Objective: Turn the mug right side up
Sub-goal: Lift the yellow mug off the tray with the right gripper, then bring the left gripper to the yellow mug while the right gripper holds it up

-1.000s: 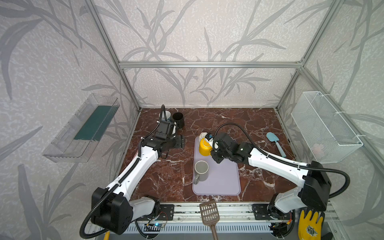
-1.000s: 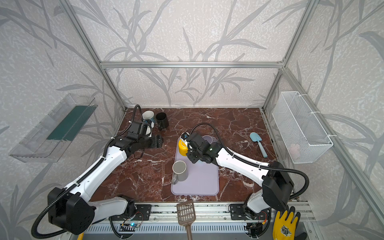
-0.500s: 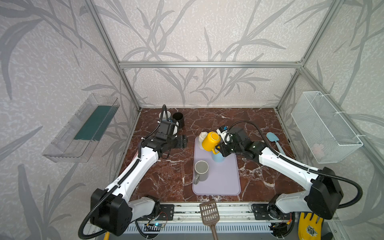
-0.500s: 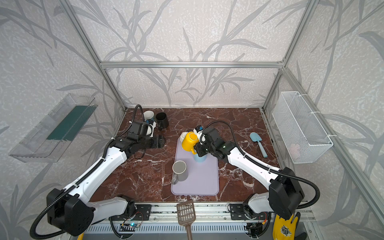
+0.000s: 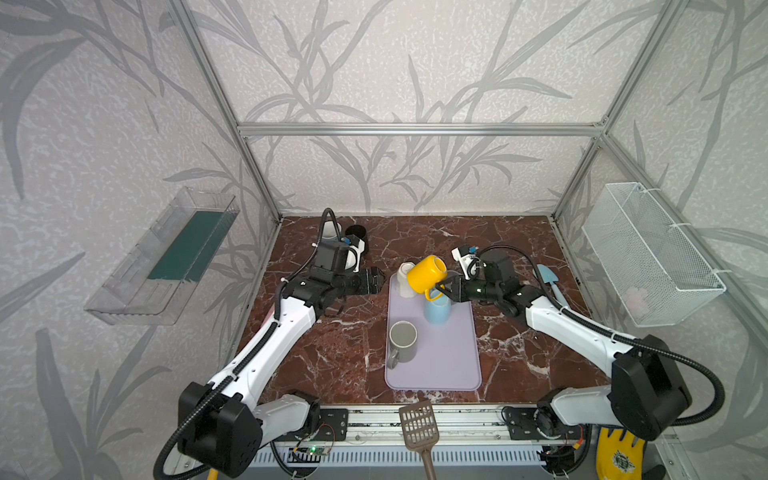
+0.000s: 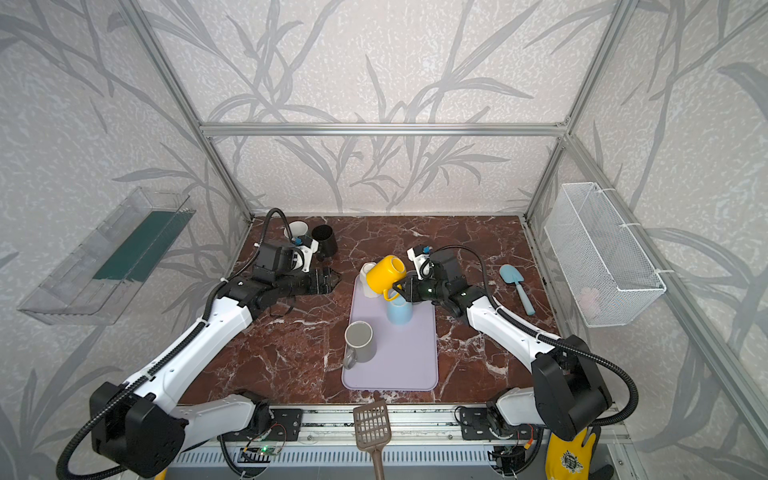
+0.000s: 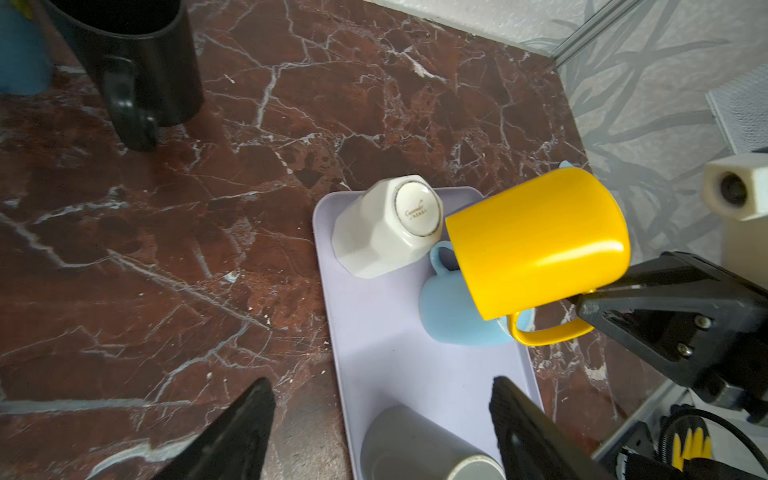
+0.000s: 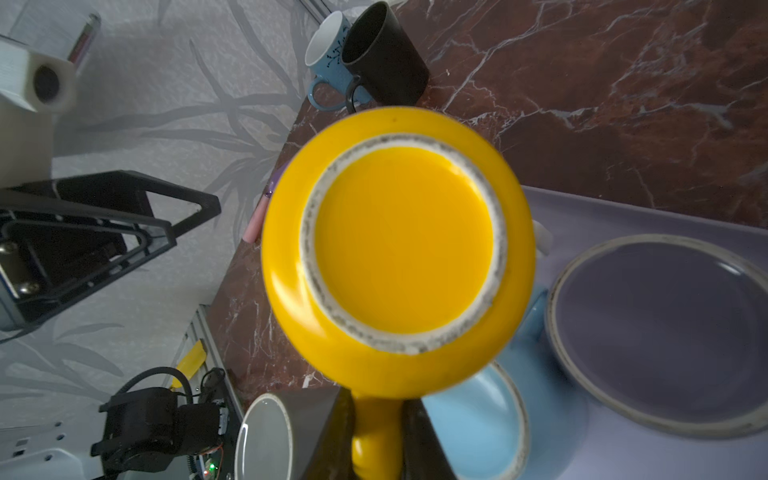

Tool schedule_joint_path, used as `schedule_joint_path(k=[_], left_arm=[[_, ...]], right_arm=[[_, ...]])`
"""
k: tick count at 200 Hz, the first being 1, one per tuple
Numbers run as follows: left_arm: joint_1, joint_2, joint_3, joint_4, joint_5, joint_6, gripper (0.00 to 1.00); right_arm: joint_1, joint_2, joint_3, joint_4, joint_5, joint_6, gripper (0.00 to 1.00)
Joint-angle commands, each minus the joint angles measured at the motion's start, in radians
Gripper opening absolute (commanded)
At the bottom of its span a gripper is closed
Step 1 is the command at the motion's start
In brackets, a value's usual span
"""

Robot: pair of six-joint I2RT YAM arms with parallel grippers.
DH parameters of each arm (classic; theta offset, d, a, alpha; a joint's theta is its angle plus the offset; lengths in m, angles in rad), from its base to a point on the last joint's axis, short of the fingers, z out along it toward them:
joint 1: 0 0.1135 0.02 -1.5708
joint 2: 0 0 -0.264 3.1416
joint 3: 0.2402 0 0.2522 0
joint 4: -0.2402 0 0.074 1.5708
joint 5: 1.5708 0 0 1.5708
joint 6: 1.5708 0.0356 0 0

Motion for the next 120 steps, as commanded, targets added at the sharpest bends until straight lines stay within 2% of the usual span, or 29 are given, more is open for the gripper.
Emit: schedule_joint_path(k=[1, 38, 65, 120], left_arm=[[-0.006, -0.013, -0.023, 0.087, 0.095, -0.031, 0.83], [-0.006, -0.004, -0.048, 0.192, 0.195, -0.094, 0.83], [-0.006, 0.001, -0.079, 0.304, 0.272, -0.154, 0.82], [-0.004, -0.015, -0.135, 0.480, 0.396, -0.237, 0.82]], right_arm=[[-0.016, -0.009, 0.012, 0.195, -0.094, 0.047, 0.00], [-0.038, 0.023, 0.014, 0.310, -0.145, 0.109, 0.00], [-0.052, 0.052, 0.014, 0.410, -0.191, 0.199, 0.00], [-0.057, 0.098, 0.026, 0.539, -0.255, 0.267, 0.00]])
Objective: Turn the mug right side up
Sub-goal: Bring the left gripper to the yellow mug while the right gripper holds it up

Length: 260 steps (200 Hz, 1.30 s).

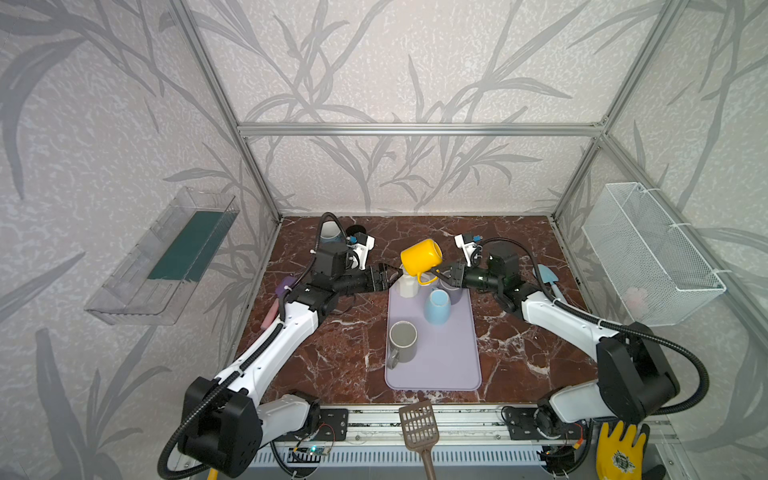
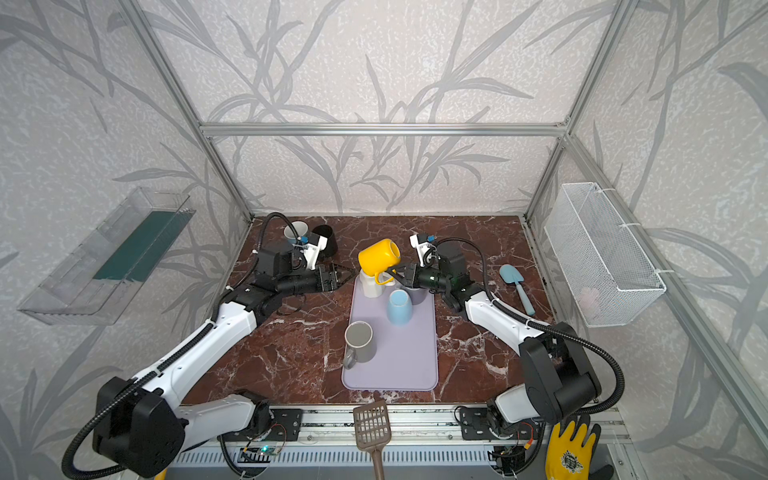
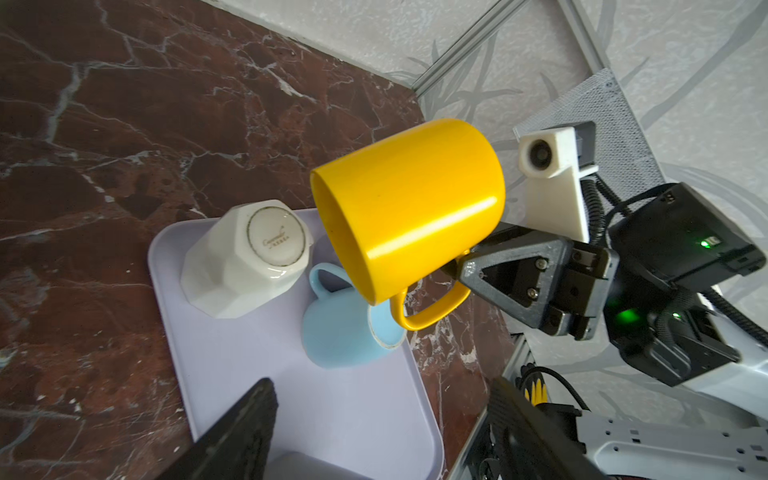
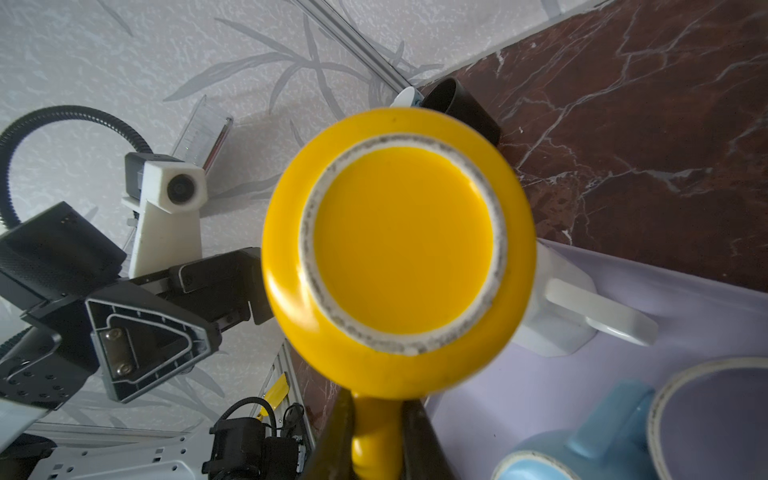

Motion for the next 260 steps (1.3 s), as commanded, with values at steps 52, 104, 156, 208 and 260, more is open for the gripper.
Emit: schedule_joint_path(k=[52, 104, 156, 208, 260], left_arm=[[-0.002, 0.005, -0.064, 0.314, 0.152, -0.171, 0.82], [0.010, 0.028, -0.083, 0.489, 0.194, -0.280, 0.80], [0.021, 0.044, -0.093, 0.607, 0.216, -0.363, 0.76], [0.024, 0.027, -0.094, 0.601, 0.214, -0.373, 0.75], [0.024, -0.002, -0.097, 0.550, 0.199, -0.346, 0.74]], right_arm=[[-0.004, 0.053, 0.028, 0.391, -0.099, 0.159, 0.00], [-0.004, 0.073, 0.039, 0.500, -0.095, 0.231, 0.00], [0.002, 0.089, 0.052, 0.591, -0.106, 0.296, 0.00], [0.010, 0.120, 0.062, 0.707, -0.098, 0.374, 0.00], [0.037, 0.145, 0.083, 0.763, -0.110, 0.400, 0.00]])
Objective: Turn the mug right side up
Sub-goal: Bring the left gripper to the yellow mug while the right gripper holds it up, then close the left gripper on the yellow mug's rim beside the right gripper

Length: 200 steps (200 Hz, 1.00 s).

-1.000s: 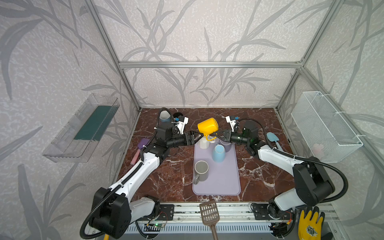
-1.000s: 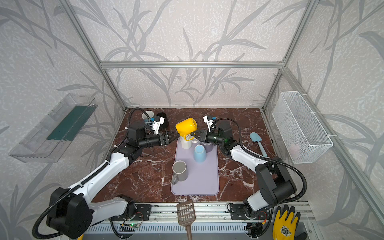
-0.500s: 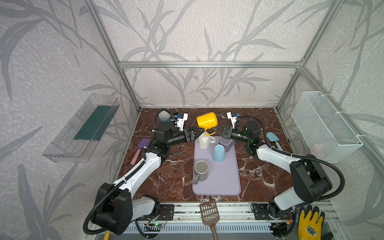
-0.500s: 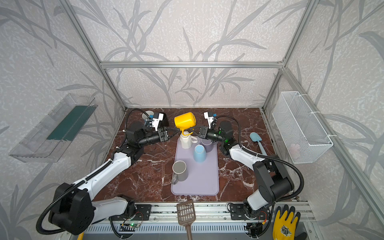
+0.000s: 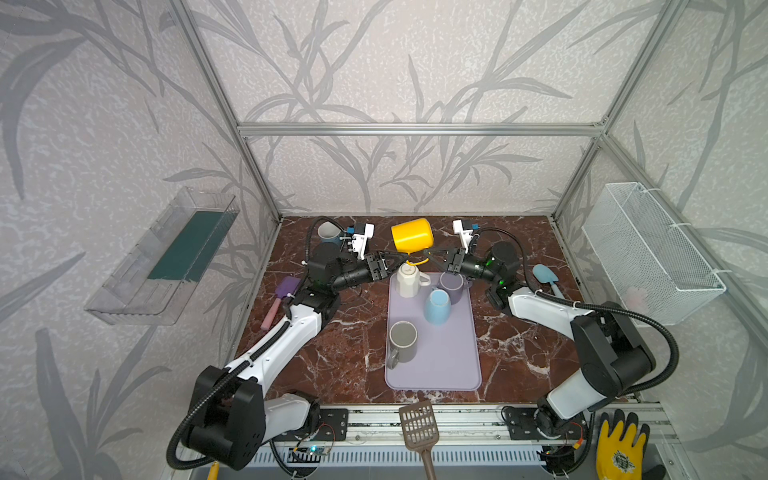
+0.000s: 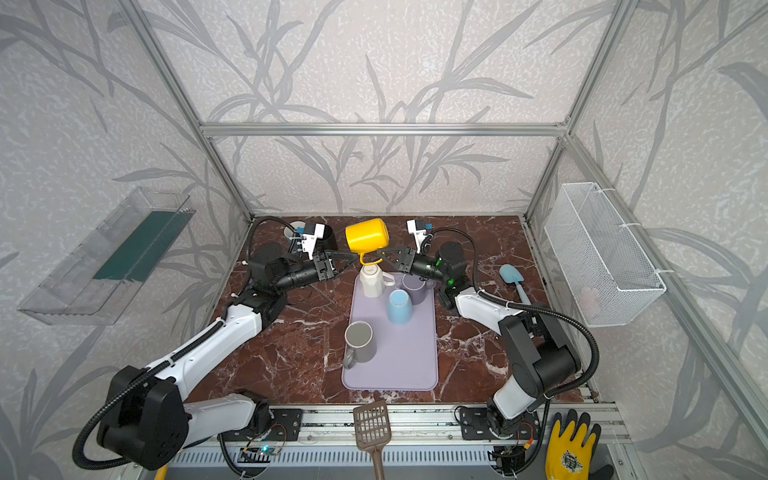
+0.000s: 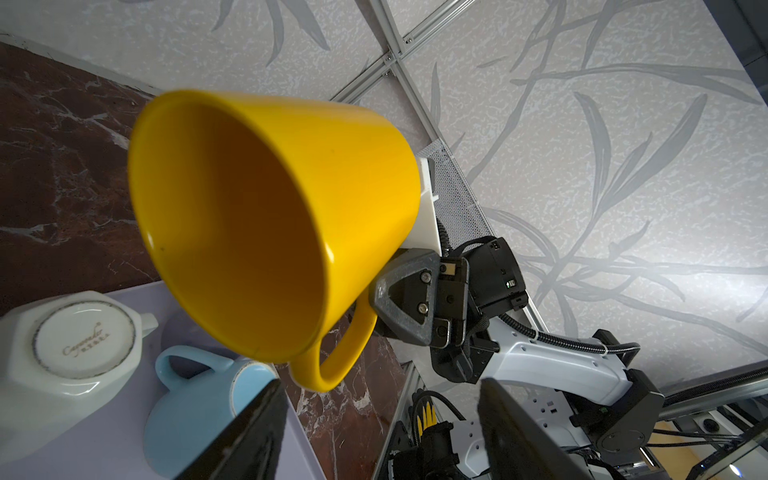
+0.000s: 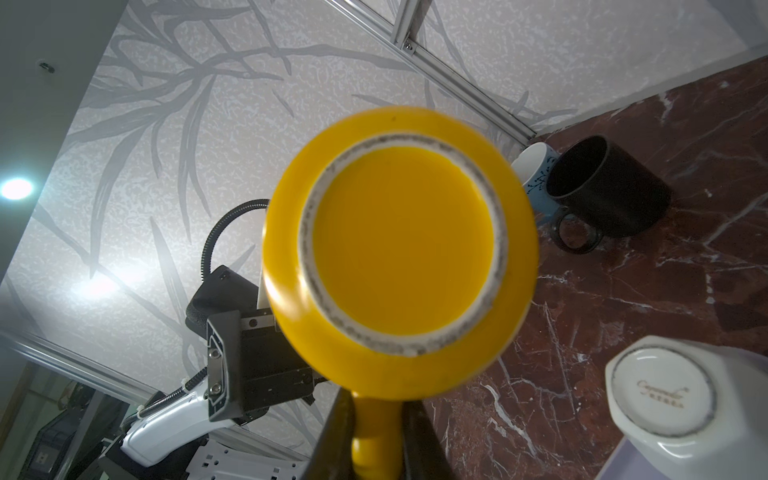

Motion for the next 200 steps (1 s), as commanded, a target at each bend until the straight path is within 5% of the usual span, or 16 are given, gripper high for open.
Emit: schedule_joint_path(k=[1, 127, 200], left_arm=[[0.004, -0.031, -0.009, 0.006, 0.009, 0.004, 0.74], [0.003, -0.053, -0.031, 0.073, 0.002, -0.042, 0.69], [0.007, -0.074, -0.034, 0.080, -0.004, -0.051, 0.56]], right_arm=[[0.019, -0.004, 0.060, 0.173, -0.024, 0.012, 0.00], [0.065, 0.027, 0.082, 0.262, -0.044, 0.054, 0.00], [0.072, 0.051, 0.075, 0.298, -0.047, 0.071, 0.00]])
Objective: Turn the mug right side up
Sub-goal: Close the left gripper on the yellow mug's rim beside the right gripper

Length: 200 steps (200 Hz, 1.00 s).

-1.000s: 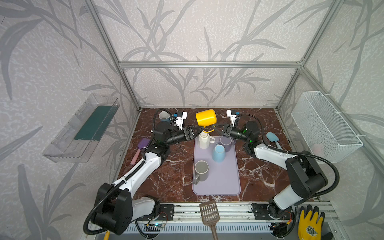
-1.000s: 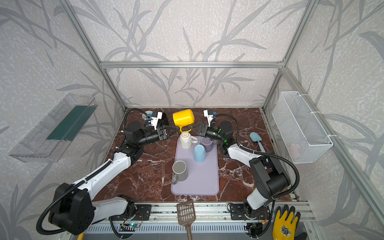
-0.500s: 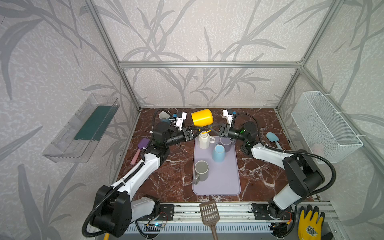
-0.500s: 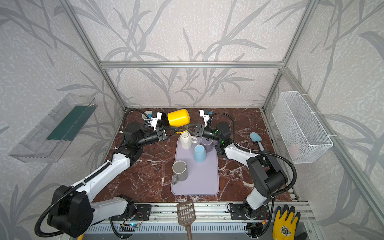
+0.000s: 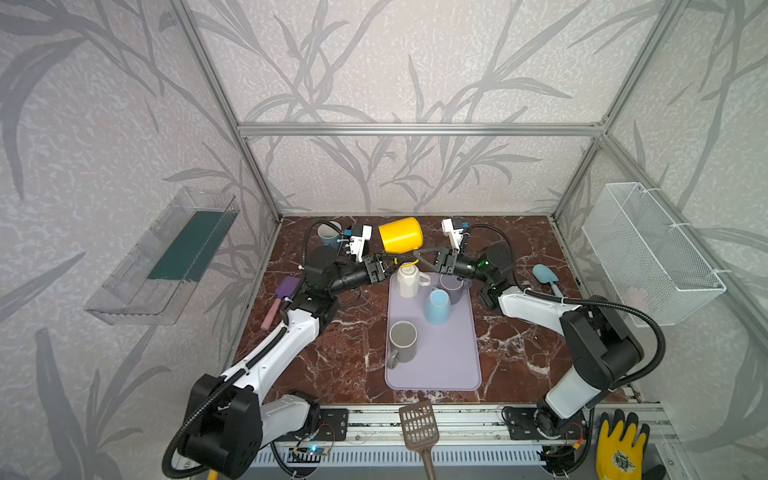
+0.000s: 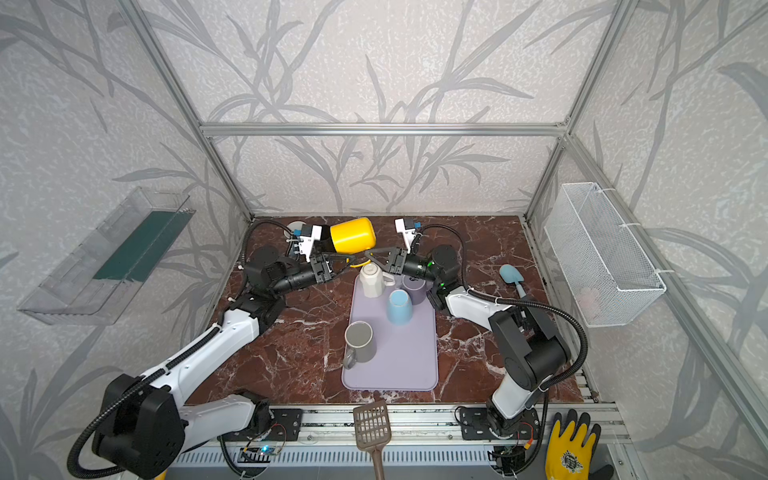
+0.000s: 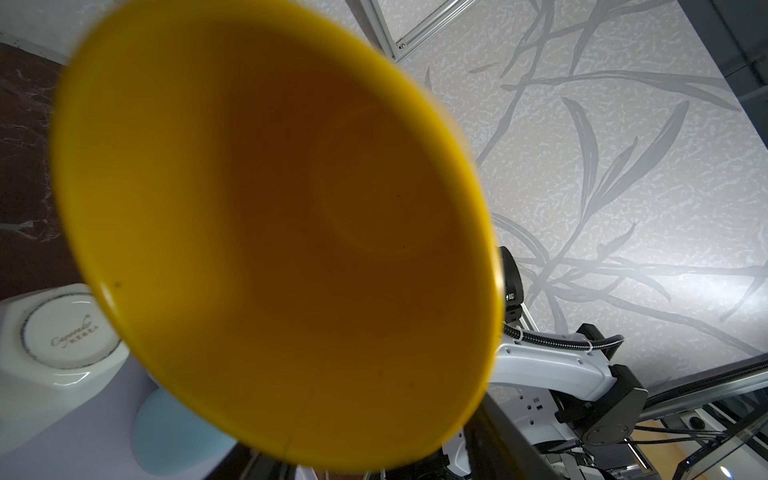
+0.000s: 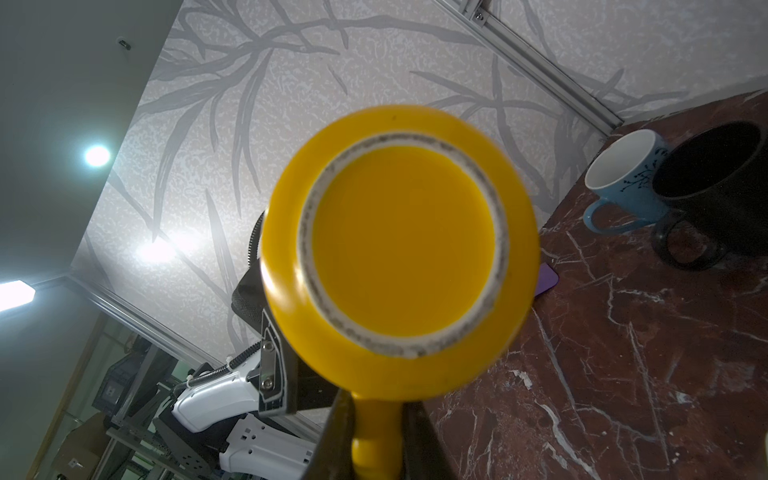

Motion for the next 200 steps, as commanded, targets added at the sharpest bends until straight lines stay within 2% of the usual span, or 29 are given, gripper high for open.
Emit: schedule_joint_path(k=[1, 61, 89, 174, 200], left_arm=[[0.006, -0.033, -0.003, 0.056, 0.000, -0.019, 0.56], [0.011, -0.030, 0.005, 0.059, 0.003, -0.026, 0.44], [0.012, -0.027, 0.009, 0.060, 0.004, -0.027, 0.30], [0.015, -0.029, 0.018, 0.057, 0.009, -0.019, 0.13], [0.016, -0.035, 0.020, 0.058, 0.014, -0.009, 0.02]], right_arm=[[0.009, -0.005, 0.042, 0.130, -0.014, -0.006, 0.00], [0.011, 0.000, 0.044, 0.130, -0.024, -0.006, 0.00], [0.010, 0.002, 0.044, 0.132, -0.029, -0.005, 0.00], [0.016, 0.007, 0.038, 0.121, -0.043, -0.010, 0.00], [0.018, 0.006, 0.046, 0.062, -0.054, -0.032, 0.00]])
